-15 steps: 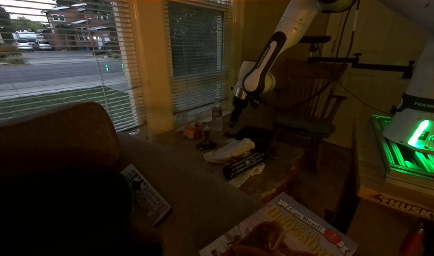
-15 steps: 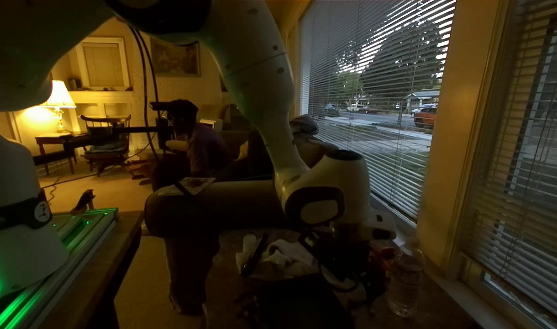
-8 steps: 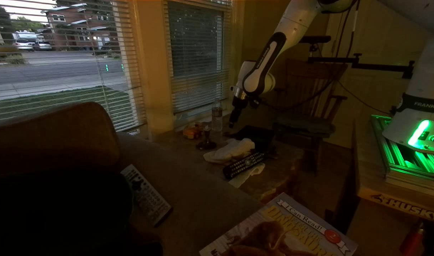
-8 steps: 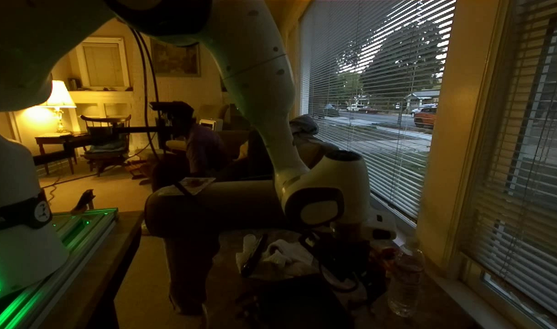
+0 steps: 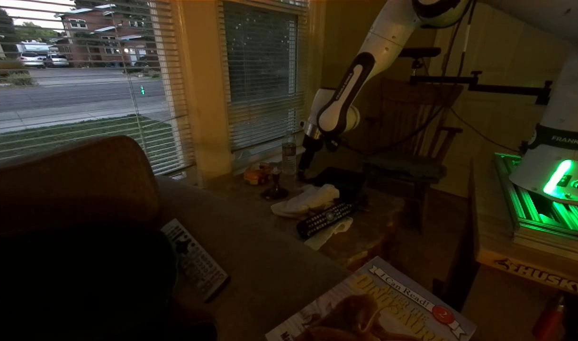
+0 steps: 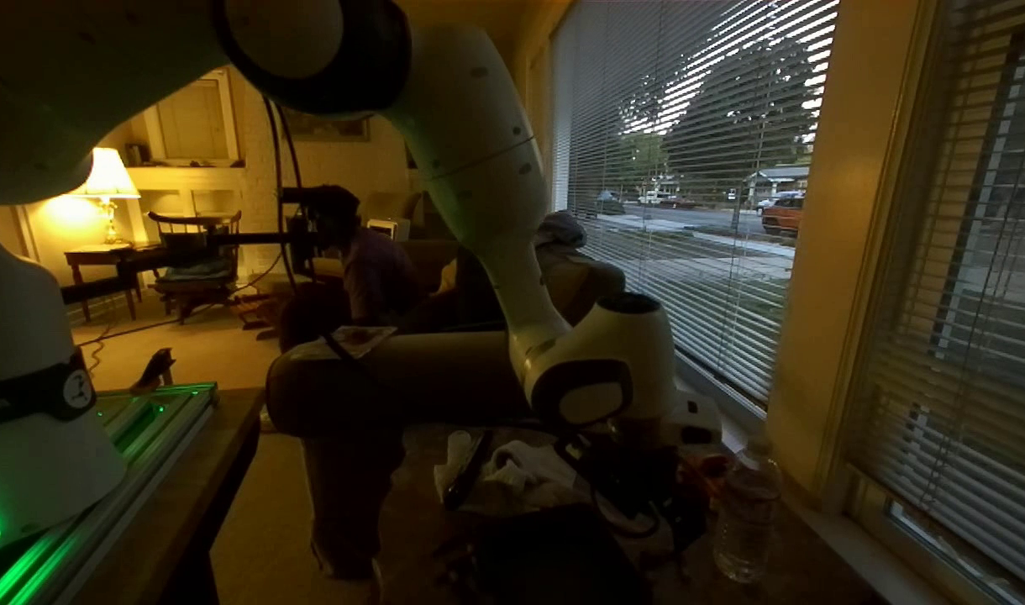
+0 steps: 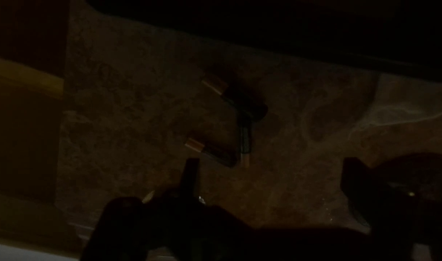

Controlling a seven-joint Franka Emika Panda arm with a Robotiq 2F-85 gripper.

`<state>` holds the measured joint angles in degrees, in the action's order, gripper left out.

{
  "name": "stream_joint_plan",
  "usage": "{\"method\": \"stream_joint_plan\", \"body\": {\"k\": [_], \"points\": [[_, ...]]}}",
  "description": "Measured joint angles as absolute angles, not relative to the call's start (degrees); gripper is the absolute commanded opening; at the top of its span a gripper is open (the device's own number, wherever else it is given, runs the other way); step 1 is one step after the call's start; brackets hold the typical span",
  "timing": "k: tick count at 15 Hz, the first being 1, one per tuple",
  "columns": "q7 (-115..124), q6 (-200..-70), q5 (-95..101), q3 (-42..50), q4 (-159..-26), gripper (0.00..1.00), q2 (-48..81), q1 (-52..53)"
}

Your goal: Put the black object in the black box.

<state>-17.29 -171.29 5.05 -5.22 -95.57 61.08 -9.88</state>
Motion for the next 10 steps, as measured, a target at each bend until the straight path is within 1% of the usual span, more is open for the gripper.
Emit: {"method": "stream_joint_plan", "body": {"k": [10], "points": [[-16.02, -167.73, 5.05, -3.58, -86.74, 1.00, 66.28, -8.21]]}}
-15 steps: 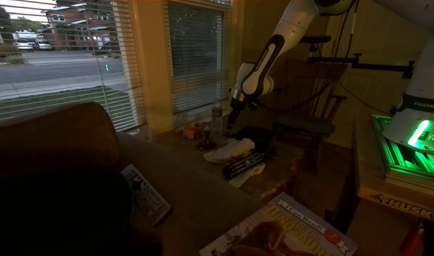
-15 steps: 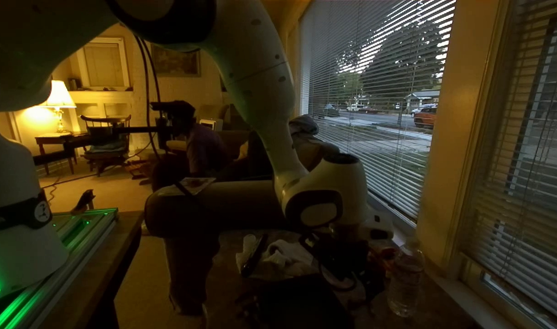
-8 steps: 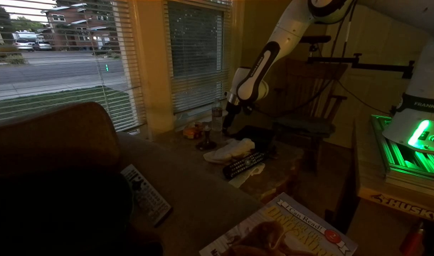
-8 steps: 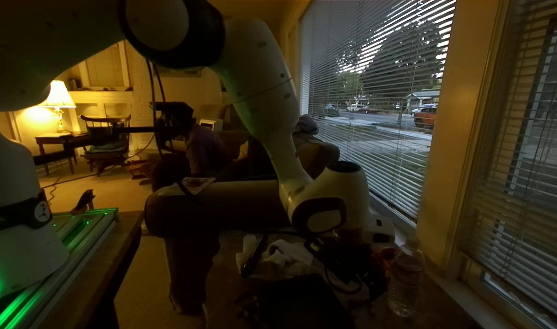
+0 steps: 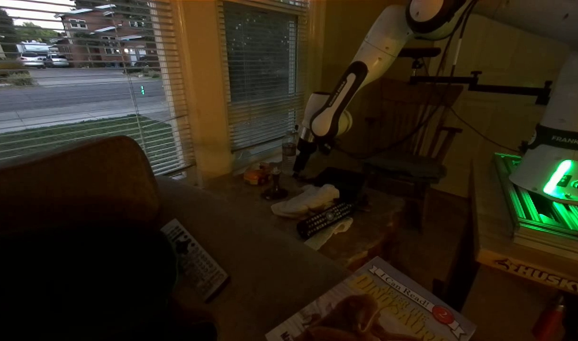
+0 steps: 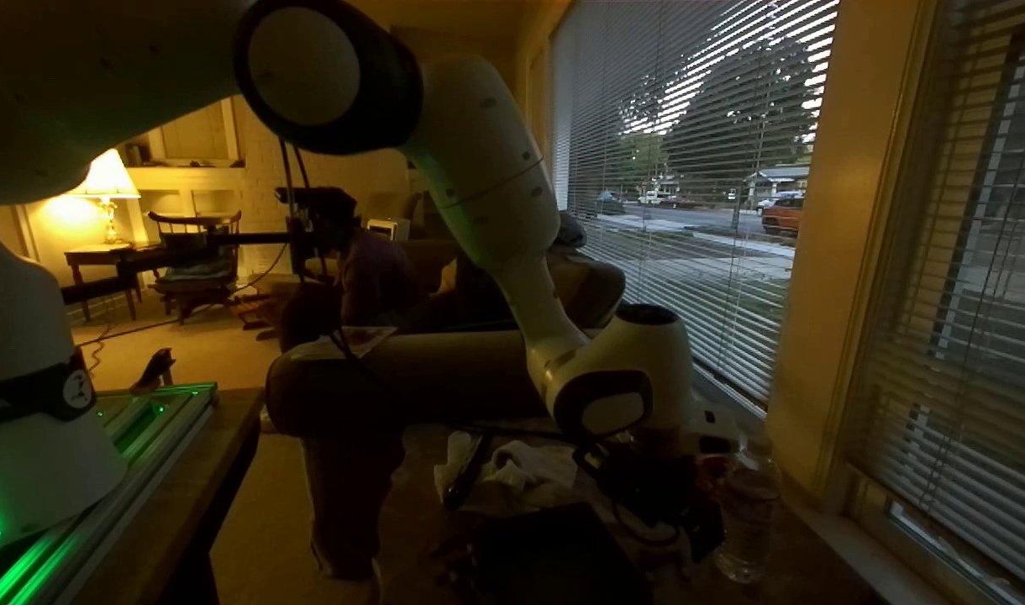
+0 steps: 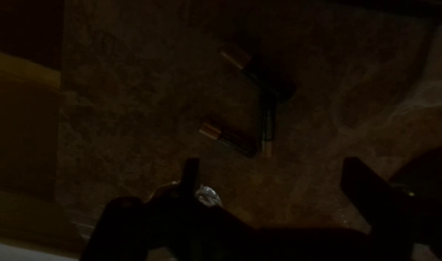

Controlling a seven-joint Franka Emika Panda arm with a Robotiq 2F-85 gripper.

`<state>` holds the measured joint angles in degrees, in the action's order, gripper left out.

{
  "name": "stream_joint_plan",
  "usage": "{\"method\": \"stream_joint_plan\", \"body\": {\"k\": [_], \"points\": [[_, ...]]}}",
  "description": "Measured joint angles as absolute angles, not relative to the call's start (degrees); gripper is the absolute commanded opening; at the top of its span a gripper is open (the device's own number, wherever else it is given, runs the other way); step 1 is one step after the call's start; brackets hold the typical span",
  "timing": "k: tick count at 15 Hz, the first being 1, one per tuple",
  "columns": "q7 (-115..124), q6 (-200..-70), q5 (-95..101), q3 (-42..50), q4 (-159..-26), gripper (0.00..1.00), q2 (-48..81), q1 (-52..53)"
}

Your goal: Put the black object in the black box.

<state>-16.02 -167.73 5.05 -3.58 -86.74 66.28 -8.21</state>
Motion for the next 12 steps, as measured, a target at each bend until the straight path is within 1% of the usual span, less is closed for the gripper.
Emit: {"method": "stream_joint_plan", "body": {"k": [1, 2, 4, 5, 6, 7, 8, 10, 11, 12], "points": [[-15.52, -166.71, 5.05, -3.09, -86.34, 1.00, 66.43, -7.74], [-15.07, -165.81, 5.05, -2.68, -85.97, 0.95, 66.53, -7.30], [-14.52, -164.62, 5.05, -2.11, -85.33, 0.70, 66.74, -6.63], [-14.17, -164.02, 5.05, -1.87, -85.03, 0.68, 66.82, -6.36], [-13.90, -163.50, 5.05, -1.64, -84.77, 0.62, 66.86, -6.10], [-13.65, -163.00, 5.05, -1.42, -84.52, 0.53, 66.90, -5.86], [-13.45, -162.60, 5.05, -1.23, -84.33, 0.49, 66.92, -5.67], [-13.07, -161.51, 5.05, -0.89, -83.90, 0.45, 66.97, -5.32], [-12.94, -160.89, 5.04, -0.77, -83.64, 0.45, 67.02, -5.19], [-12.83, -160.23, 5.04, -0.72, -83.44, 0.47, 67.04, -5.12]]}}
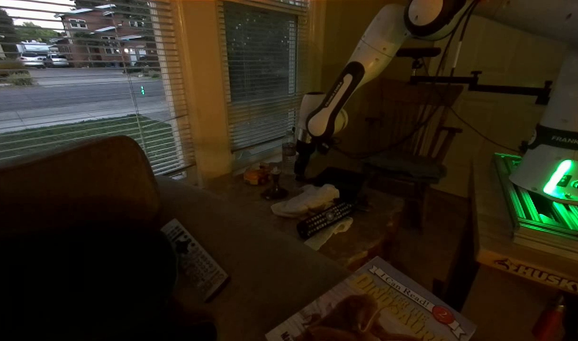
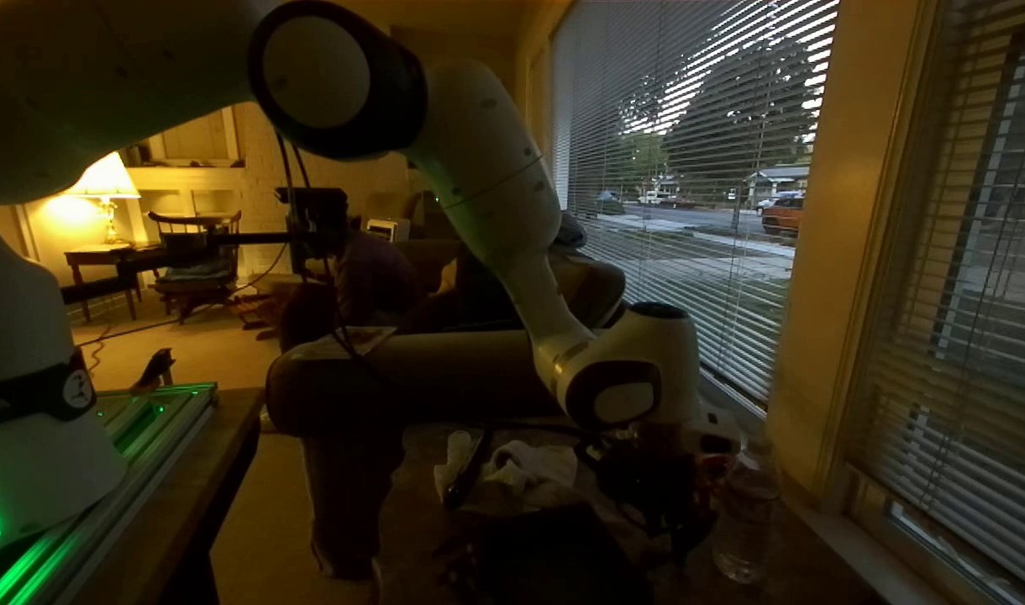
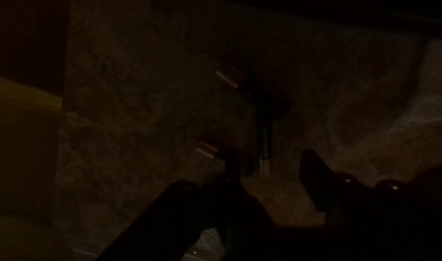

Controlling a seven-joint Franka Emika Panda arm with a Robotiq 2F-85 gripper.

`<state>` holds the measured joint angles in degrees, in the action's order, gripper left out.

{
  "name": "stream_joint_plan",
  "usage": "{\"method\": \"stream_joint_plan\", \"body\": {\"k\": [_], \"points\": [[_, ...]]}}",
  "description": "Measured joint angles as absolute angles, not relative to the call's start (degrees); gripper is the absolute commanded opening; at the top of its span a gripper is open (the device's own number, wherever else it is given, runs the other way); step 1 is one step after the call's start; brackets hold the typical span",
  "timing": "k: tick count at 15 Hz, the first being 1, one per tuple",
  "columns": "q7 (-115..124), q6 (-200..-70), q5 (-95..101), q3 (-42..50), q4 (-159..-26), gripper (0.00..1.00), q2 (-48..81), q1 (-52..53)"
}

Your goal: Put the black object in the black box.

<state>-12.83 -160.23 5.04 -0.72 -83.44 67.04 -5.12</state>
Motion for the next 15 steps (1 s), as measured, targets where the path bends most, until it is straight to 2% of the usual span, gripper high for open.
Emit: {"method": "stream_joint_plan", "body": {"k": [1, 5, 7, 8, 11, 12, 15], "points": [[-12.77, -159.46, 5.04, -0.71, -83.22, 0.52, 67.08, -5.10], [-12.53, -157.21, 5.03, -0.40, -82.49, 0.57, 67.29, -5.08], [-12.49, -156.44, 5.03, -0.23, -82.03, 0.52, 67.52, -5.08], [-12.49, -156.24, 5.03, -0.21, -81.86, 0.46, 67.62, -5.08], [-12.49, -156.16, 5.03, -0.21, -81.22, 0.44, 67.90, -5.06], [-12.49, -156.11, 5.03, -0.21, -80.88, 0.37, 68.02, -5.06], [-12.48, -155.93, 5.03, -0.23, -79.99, 0.38, 68.40, -5.05]]}}
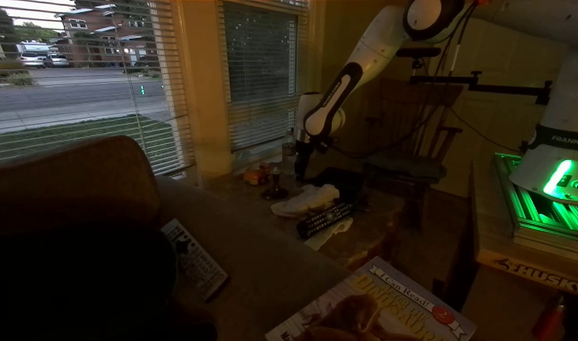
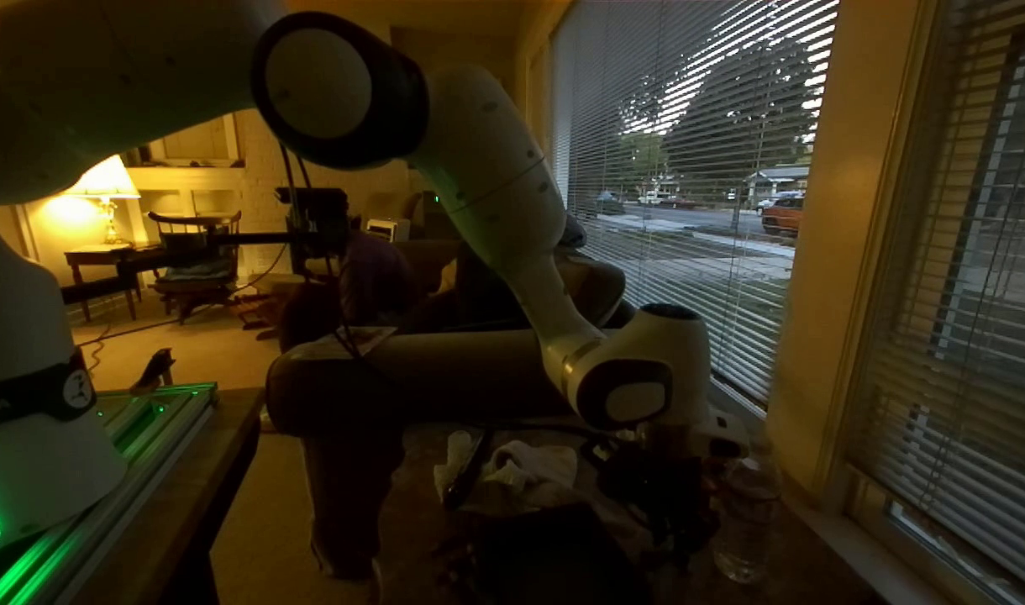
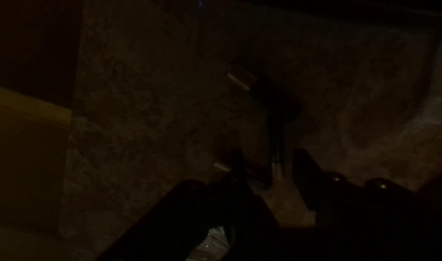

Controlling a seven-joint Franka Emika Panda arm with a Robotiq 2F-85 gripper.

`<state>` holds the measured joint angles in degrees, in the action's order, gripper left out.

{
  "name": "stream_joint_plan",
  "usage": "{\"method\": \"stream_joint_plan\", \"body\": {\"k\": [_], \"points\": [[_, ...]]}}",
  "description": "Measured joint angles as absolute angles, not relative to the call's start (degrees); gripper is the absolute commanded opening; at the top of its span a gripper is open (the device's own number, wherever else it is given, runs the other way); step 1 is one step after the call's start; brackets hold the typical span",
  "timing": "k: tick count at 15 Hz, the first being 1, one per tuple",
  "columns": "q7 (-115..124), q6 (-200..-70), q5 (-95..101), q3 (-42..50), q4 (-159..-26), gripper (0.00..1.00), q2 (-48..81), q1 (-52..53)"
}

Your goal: Put the black object in the black box.

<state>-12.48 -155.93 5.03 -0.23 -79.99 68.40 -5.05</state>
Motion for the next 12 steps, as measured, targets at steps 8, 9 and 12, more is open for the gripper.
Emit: {"method": "stream_joint_plan", "body": {"k": [8, 9, 12], "points": [[-12.48, -154.27, 5.03, -0.18, -79.23, 0.54, 68.63, -4.68], [-12.48, -154.27, 5.03, -0.17, -79.23, 0.54, 68.63, -4.59], [-12.48, -154.27, 5.03, -0.17, -79.23, 0.51, 68.56, -4.23]]}}
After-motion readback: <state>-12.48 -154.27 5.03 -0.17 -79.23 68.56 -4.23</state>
